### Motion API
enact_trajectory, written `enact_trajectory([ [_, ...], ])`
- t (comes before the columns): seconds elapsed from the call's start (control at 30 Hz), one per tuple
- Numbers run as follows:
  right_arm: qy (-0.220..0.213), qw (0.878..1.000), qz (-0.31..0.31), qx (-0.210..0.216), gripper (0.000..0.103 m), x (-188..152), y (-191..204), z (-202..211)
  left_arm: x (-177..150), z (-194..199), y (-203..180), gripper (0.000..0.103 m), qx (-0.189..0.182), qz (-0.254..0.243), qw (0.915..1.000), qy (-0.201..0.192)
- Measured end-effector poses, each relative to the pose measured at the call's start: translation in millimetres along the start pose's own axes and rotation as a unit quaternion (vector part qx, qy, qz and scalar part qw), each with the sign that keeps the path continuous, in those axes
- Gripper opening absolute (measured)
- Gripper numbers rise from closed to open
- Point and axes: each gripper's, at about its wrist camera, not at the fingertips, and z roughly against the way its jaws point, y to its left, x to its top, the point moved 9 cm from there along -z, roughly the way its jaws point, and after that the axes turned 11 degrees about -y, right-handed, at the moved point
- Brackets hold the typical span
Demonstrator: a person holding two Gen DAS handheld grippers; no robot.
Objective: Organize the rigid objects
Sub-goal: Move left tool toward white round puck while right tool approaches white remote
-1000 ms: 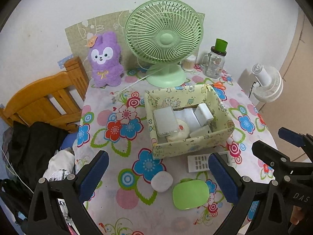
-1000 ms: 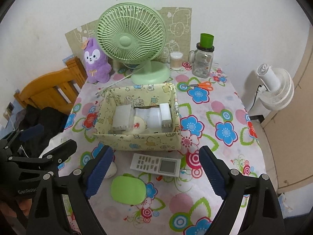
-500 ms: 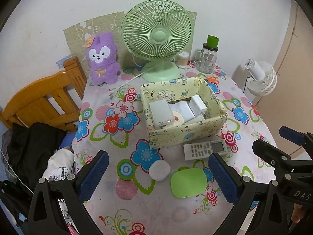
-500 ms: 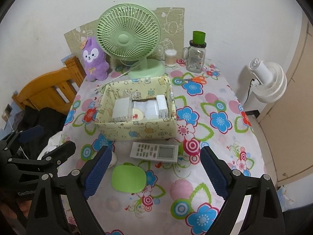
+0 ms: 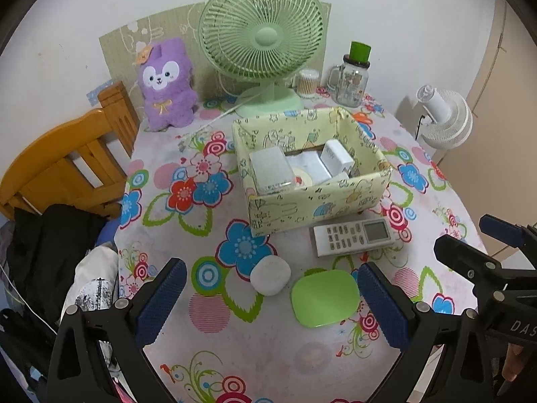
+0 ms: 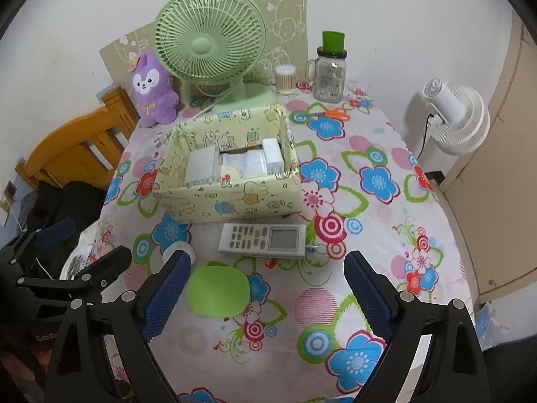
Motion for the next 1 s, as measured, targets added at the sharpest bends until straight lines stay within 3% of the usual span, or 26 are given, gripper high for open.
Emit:
enact_trajectory([
  [0.37,0.025,1.0,-0.007,0.0,0.094,-14,0,-33,-22,-37,1,0.103,-0.003,-0.014,0.9995,0.029],
  [1.0,0.081,0.997,-0.003,-0.007,0.097,-41,-2,-91,-45,-95,13,0.102,0.008,0.004,0.9973,0.073],
])
